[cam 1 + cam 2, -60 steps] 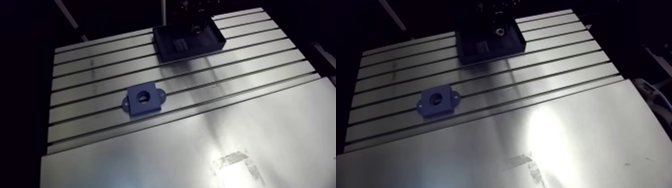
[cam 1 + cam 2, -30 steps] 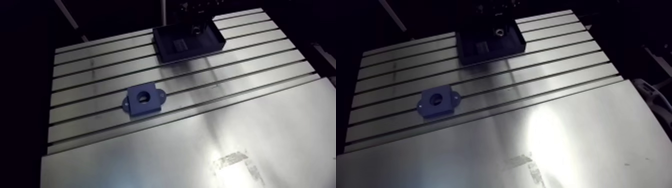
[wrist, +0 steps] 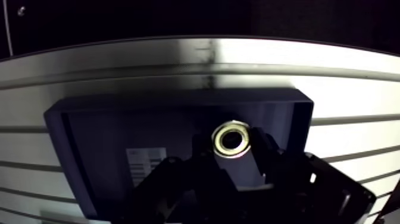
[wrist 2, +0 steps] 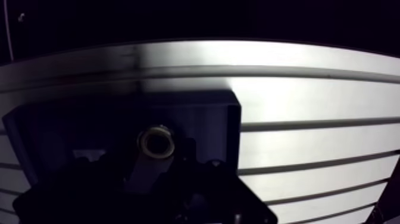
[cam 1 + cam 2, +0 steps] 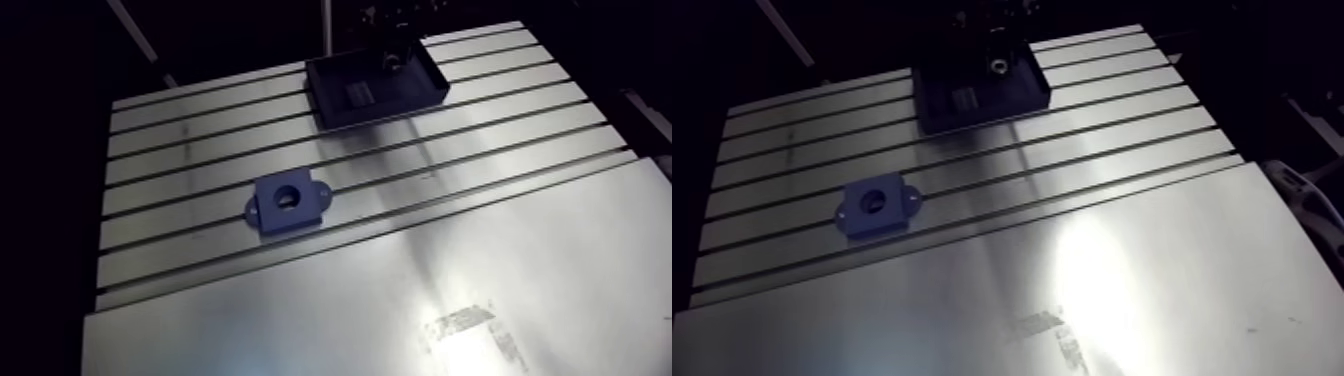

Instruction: Pick up the bearing and press it into the housing until flush.

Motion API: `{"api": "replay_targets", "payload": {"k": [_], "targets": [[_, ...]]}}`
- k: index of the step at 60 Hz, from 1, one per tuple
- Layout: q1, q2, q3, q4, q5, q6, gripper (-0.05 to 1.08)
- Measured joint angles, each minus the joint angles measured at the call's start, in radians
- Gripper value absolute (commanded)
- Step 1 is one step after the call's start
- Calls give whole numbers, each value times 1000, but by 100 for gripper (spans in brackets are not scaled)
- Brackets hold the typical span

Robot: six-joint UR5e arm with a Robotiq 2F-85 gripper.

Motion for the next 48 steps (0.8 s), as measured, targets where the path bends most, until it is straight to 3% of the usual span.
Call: {"api": "replay_targets", "payload": {"k": [29, 48], "targets": [[9, -144, 63, 39, 4, 8, 62], [64, -245, 120, 85, 5, 75, 63]]}}
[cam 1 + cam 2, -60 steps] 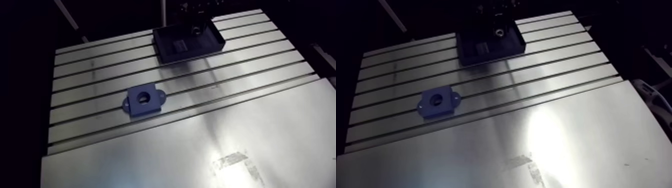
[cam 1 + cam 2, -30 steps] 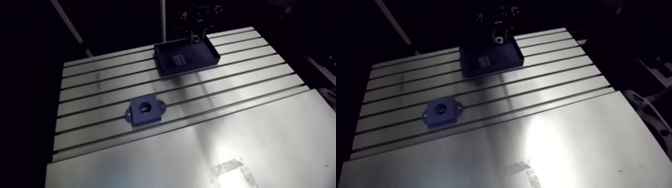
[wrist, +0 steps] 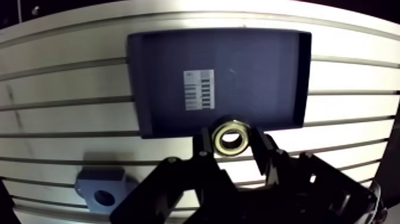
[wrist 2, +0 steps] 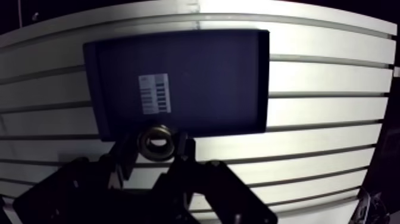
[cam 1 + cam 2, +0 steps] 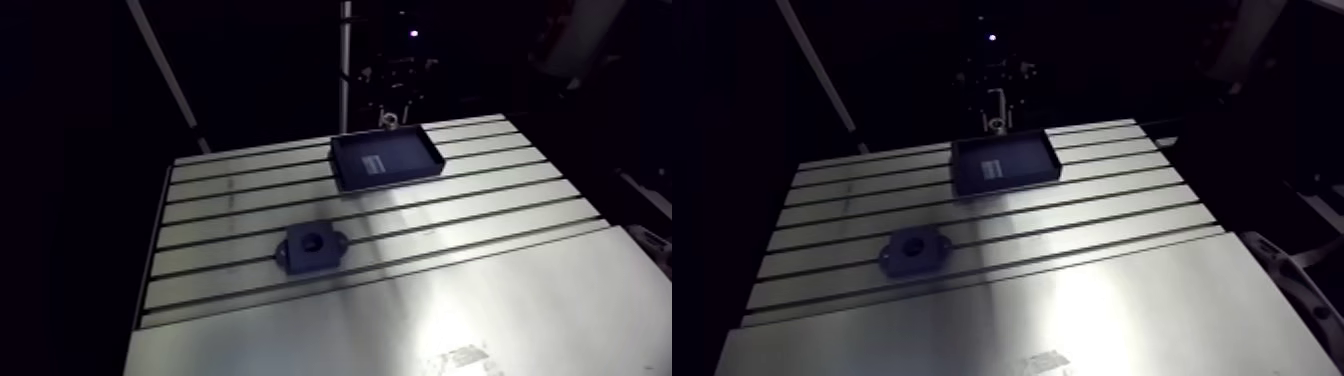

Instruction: Pick up the bearing and press it into the housing until flush.

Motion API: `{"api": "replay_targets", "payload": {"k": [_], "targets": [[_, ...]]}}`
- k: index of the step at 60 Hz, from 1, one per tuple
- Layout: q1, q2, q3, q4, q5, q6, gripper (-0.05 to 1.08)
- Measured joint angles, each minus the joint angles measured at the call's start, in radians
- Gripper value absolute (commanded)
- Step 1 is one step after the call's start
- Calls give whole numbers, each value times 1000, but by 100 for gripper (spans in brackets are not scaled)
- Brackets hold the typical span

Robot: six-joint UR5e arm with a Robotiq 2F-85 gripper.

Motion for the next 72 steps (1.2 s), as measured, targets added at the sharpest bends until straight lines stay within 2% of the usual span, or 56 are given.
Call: {"api": "replay_targets", "payload": {"k": [23, 42, 72], "targets": [[96, -93, 73, 33, 2, 89, 64], [177, -141, 152, 31, 2, 111, 64], [211, -146, 220, -23, 5, 108, 65]]}}
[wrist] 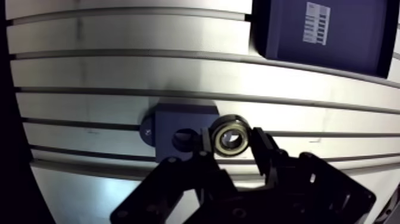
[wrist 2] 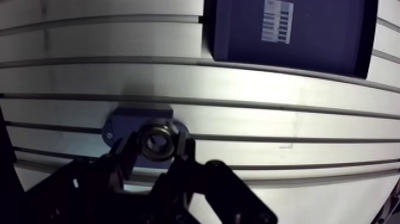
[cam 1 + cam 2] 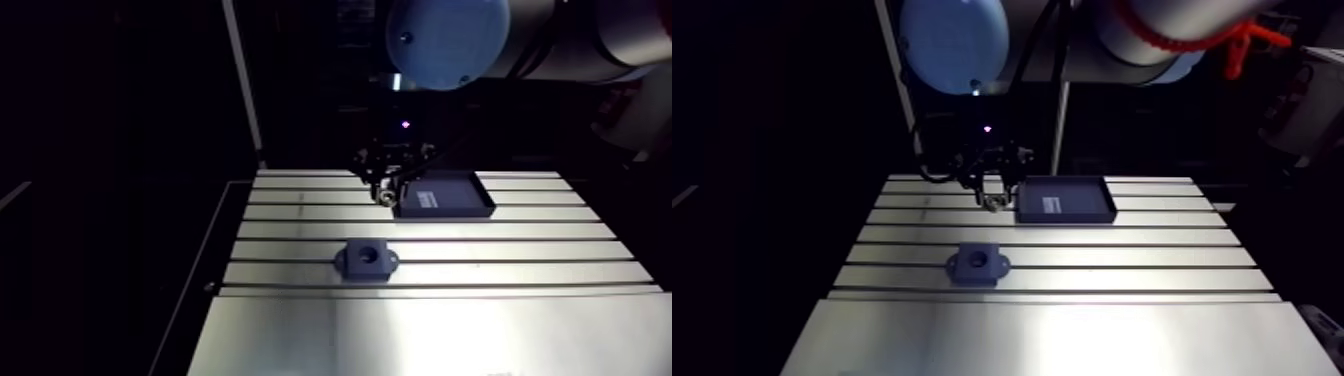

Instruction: Pick up the bearing and press it into the housing until flush.

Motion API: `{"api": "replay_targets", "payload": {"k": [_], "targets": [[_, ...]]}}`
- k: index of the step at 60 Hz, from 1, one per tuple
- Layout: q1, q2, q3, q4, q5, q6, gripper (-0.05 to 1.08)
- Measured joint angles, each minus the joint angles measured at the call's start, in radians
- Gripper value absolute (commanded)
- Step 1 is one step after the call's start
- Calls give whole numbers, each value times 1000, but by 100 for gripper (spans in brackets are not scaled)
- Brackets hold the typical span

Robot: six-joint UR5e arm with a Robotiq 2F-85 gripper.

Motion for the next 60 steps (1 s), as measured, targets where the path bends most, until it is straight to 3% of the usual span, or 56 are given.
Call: {"api": "replay_targets", "payload": {"k": [60], "targets": [[45, -12, 118, -124, 13, -19, 66]]}}
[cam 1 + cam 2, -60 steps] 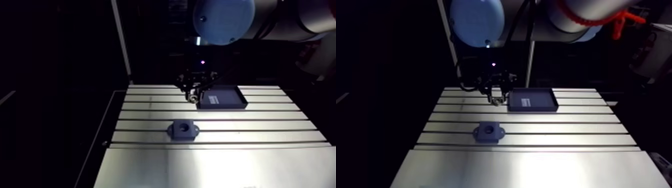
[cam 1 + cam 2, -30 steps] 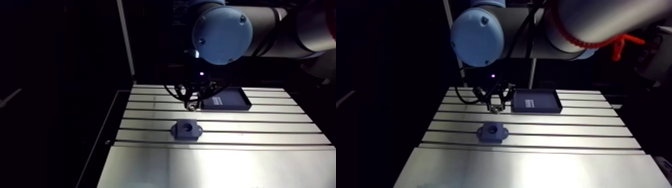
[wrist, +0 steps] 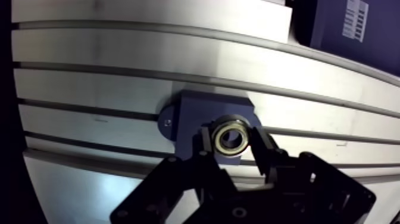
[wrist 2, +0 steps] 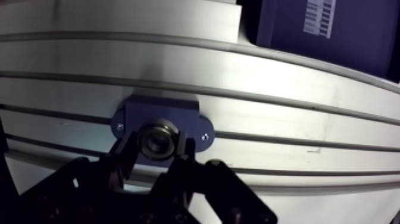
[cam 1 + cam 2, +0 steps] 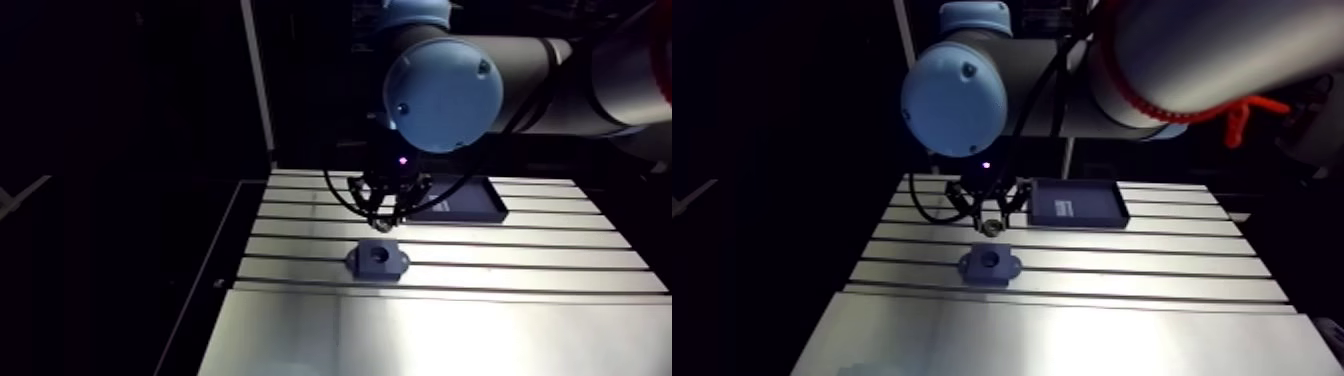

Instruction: Pick up the bearing and press it into the housing until flush.

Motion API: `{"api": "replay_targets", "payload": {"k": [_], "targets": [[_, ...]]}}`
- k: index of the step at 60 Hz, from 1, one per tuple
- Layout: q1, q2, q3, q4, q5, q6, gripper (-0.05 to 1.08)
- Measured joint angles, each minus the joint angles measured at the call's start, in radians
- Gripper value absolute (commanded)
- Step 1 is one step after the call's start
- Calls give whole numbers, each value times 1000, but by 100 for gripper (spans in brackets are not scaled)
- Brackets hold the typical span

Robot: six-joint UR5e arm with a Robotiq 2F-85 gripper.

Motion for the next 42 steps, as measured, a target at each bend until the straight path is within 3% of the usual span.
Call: {"api": "replay_targets", "payload": {"k": [42], "targets": [[12, -8, 53, -35, 0, -15, 66]]}}
